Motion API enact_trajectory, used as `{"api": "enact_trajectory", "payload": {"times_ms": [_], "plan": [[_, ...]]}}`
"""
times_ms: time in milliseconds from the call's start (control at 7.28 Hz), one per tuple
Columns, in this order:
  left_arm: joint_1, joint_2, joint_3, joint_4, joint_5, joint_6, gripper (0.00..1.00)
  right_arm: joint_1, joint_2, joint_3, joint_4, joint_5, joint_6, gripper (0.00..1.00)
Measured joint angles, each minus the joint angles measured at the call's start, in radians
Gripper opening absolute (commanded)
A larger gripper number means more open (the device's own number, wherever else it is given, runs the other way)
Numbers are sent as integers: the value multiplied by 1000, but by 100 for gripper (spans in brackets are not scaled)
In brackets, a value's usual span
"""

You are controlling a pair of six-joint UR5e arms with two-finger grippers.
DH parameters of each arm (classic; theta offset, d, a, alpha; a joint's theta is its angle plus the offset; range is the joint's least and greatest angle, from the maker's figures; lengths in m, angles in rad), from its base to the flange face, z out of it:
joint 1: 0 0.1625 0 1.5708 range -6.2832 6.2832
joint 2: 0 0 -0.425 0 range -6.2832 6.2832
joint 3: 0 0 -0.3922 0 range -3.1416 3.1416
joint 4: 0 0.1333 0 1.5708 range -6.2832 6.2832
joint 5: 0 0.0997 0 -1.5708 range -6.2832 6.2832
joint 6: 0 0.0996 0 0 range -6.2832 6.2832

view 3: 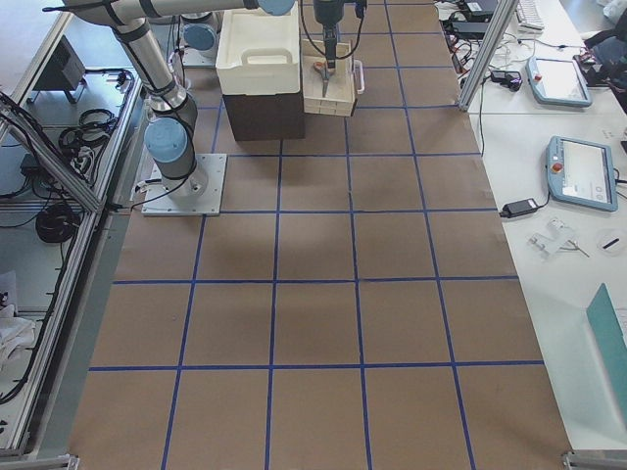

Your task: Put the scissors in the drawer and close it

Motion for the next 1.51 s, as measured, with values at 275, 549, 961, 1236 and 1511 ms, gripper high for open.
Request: {"api": "enact_trajectory", "payload": {"times_ms": [275, 549, 961, 1236, 1511], "plan": [[-8, -19, 4, 11, 0, -33, 100, 0, 0, 1, -4, 0, 0, 100], [-12, -19, 4, 22, -1, -69, 100, 0, 0, 2, -5, 0, 0, 100], [-12, -19, 3, 24, -1, -73, 100, 0, 0, 2, -5, 0, 0, 100], [-12, -17, 3, 24, -1, -74, 100, 0, 0, 2, -5, 0, 0, 100], [-16, -39, 8, 37, -6, -82, 100, -2, 0, 2, -5, 0, 0, 100]]}}
